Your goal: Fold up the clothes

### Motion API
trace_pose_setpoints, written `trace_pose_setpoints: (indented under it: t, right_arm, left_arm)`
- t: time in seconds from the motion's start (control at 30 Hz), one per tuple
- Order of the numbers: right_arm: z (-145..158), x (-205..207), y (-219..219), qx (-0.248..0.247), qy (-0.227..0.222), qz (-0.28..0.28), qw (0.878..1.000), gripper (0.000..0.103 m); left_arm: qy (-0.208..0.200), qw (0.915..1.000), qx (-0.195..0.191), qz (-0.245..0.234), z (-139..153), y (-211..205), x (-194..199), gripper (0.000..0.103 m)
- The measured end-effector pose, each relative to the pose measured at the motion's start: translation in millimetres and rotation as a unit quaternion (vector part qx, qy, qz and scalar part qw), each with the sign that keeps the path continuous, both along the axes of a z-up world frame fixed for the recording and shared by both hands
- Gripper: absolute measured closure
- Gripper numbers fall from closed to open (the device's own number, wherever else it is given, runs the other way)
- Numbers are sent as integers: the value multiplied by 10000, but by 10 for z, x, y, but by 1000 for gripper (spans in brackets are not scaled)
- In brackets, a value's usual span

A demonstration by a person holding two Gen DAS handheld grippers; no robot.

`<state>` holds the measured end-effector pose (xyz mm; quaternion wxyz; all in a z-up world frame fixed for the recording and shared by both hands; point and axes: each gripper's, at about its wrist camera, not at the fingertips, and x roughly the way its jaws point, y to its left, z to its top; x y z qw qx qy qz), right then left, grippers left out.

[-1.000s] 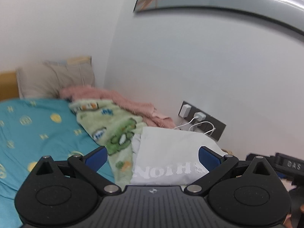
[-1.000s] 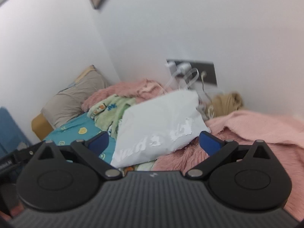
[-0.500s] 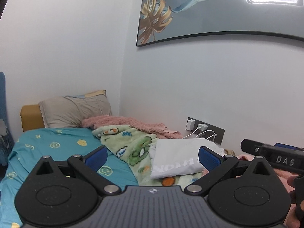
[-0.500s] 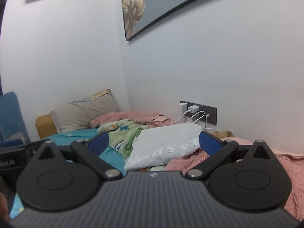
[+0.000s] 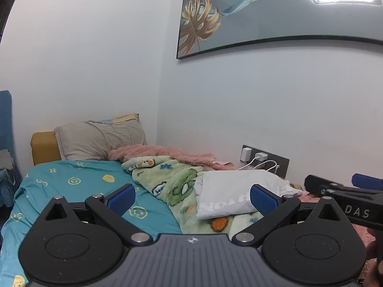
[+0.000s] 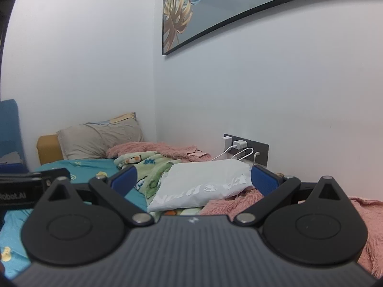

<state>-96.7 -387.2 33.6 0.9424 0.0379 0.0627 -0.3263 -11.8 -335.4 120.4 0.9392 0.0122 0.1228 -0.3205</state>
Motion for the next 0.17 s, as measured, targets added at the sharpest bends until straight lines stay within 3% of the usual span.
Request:
trace_pose_setpoints:
  t: [0.17]
  right_arm:
    - [-85,45,45,-24,8,-53,10000,0]
  left_arm:
    - [-17,10000,26,39,-65,18,-8,0]
